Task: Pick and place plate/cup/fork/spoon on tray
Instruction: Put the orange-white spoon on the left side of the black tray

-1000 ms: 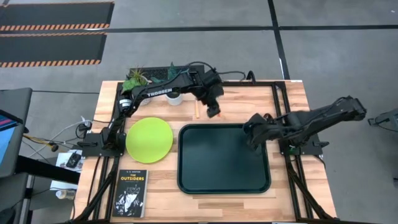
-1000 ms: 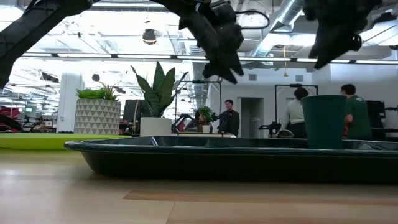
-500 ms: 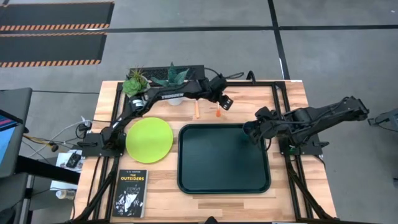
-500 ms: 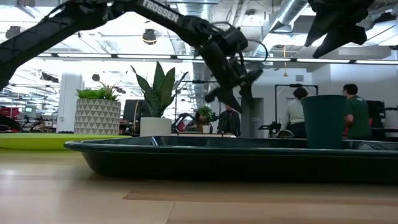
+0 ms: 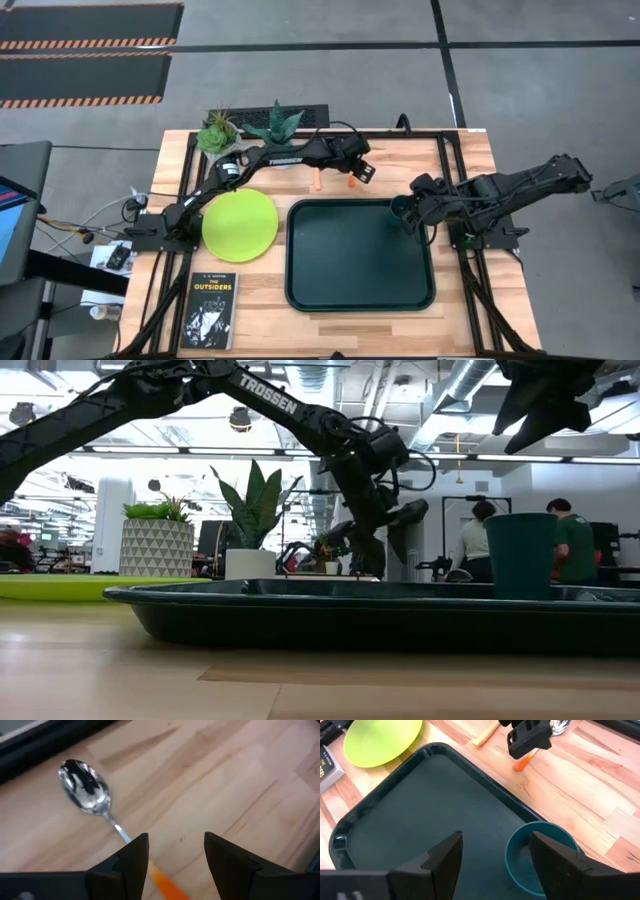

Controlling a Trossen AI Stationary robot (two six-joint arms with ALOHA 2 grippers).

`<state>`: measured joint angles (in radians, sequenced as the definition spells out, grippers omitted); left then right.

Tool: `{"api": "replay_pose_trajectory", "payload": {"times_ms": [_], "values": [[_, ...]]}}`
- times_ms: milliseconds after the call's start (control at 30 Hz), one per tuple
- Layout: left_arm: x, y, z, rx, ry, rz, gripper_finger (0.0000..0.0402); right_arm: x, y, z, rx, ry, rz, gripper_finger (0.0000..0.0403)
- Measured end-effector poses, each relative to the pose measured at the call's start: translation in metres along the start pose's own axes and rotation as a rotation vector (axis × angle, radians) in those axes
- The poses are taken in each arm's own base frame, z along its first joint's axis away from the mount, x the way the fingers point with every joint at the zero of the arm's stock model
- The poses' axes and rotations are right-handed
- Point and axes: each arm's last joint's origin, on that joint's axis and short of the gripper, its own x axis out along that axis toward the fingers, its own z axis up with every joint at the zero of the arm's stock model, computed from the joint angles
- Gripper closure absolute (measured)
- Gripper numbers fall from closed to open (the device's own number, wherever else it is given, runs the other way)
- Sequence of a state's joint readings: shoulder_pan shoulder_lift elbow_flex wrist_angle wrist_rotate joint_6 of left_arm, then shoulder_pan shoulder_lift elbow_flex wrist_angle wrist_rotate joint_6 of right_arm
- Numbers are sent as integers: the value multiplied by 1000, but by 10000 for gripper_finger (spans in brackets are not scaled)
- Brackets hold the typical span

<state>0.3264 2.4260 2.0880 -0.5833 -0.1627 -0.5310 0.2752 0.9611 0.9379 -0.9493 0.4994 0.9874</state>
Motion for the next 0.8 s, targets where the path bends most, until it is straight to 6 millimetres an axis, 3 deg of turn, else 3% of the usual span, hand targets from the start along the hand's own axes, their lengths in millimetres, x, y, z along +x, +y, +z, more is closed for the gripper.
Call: {"api": "replay_pose_trajectory", "payload": {"times_ms": [133, 333, 567, 667, 800], "values": [[0, 3, -8, -17, 68, 42, 223, 0, 0, 0, -1, 1, 1, 148], [-11, 1, -1, -21, 82, 2, 223, 0, 0, 0, -19, 3, -3, 148], [-37, 4, 7, -21, 299, -207, 223, 11, -8, 6, 31, 17, -96, 148], [-79, -3, 18, 76, 266, -242, 223, 29, -7, 21, 1, 1, -119, 148], [-182, -2, 37, 183, 92, -180, 223, 66, -11, 41, 62, 15, -158, 148]]}}
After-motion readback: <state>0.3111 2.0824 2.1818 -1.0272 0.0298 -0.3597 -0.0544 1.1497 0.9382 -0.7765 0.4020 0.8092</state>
